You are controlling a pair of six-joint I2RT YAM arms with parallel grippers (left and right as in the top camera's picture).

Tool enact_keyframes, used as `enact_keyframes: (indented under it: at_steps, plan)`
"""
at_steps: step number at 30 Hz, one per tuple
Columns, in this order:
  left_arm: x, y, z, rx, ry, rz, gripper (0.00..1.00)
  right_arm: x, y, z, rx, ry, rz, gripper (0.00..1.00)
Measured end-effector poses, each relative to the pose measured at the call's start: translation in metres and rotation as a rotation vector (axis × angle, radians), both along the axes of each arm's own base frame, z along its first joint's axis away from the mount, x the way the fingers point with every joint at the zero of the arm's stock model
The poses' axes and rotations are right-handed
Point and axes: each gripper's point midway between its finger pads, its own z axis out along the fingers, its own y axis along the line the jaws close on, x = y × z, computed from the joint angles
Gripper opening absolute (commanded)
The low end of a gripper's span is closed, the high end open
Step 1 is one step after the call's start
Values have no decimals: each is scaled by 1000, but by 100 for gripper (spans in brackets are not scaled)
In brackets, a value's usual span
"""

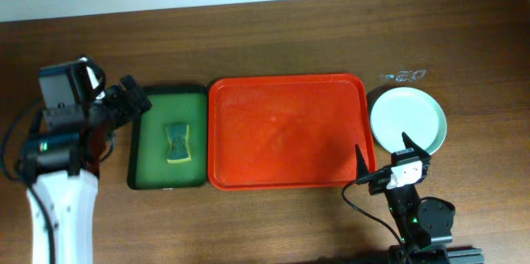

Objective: Clean dirty plates on tray and stack at the side

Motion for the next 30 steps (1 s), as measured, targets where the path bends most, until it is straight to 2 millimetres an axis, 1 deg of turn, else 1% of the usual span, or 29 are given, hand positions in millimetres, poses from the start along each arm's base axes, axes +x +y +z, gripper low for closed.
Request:
enact_keyframes:
  at_steps: [3,6,9,12,14,18,19,20,21,23,26,27,28,30]
  plan:
    - [-20,-3,40,11,-124,-2,99,0,0,0,0,0,0,98]
    - [-38,-4,67,19,-214,-2,99,0,0,0,0,0,0,98]
    - [-62,-4,96,36,-313,8,99,0,0,0,0,0,0,98]
    - [-93,-8,125,49,-427,6,99,0,0,0,0,0,0,98]
    - [-113,-12,140,55,-491,-4,99,0,0,0,0,0,0,98]
    - [-171,-19,148,58,-564,-24,99,0,0,0,0,0,0,98]
    - [-182,-20,149,59,-587,-25,99,0,0,0,-1,0,0,99]
    - [-194,-20,150,61,-614,-25,99,0,0,0,0,0,0,98]
    - [-205,-20,144,61,-632,-25,99,0,0,0,0,0,0,98]
    - [-211,-20,123,61,-620,-26,99,0,0,0,0,-1,0,98]
    - [-207,-20,73,59,-547,-28,99,0,0,0,0,0,0,98]
    - [-202,-20,51,58,-522,-28,99,0,0,0,0,0,0,98]
    - [-199,-20,38,58,-516,-28,99,0,0,0,-1,0,0,98]
    - [-190,-20,26,60,-560,-27,99,0,0,0,0,0,0,98]
